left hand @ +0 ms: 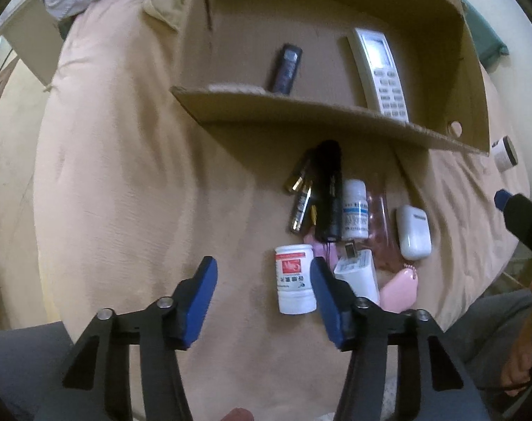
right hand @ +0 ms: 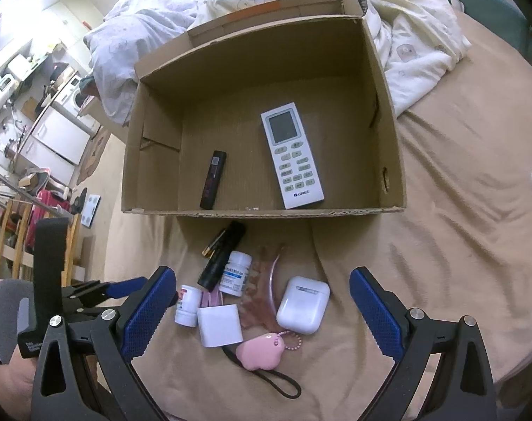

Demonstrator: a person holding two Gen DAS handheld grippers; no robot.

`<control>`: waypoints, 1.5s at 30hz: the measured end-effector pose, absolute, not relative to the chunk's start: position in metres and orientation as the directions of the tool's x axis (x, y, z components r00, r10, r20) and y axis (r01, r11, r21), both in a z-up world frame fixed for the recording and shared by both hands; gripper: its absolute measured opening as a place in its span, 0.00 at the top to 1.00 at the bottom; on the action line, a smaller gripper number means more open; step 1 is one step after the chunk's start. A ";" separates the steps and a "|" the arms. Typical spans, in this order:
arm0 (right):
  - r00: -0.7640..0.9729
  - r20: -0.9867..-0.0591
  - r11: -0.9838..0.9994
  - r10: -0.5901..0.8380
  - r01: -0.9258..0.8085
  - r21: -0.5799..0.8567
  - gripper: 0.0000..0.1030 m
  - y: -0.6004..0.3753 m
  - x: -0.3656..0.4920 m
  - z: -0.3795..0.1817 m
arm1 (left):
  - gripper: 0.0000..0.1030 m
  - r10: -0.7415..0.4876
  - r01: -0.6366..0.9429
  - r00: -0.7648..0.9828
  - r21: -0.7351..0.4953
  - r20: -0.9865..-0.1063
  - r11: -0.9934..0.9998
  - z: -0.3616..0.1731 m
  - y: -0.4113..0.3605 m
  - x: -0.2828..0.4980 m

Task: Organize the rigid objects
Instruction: 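Grasp the white ointment jar with the left tool while the right tool grasps the white charger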

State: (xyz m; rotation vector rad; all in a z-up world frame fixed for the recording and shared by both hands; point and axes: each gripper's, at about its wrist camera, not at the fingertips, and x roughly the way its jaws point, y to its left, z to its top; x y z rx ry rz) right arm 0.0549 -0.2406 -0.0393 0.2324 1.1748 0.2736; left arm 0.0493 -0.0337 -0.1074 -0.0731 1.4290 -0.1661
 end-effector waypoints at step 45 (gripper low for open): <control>-0.064 -0.867 0.852 0.495 -0.162 0.498 0.32 -0.164 0.057 -0.134 | 0.76 -0.102 0.012 0.176 -0.101 -0.979 0.995 -0.085 -0.009 0.062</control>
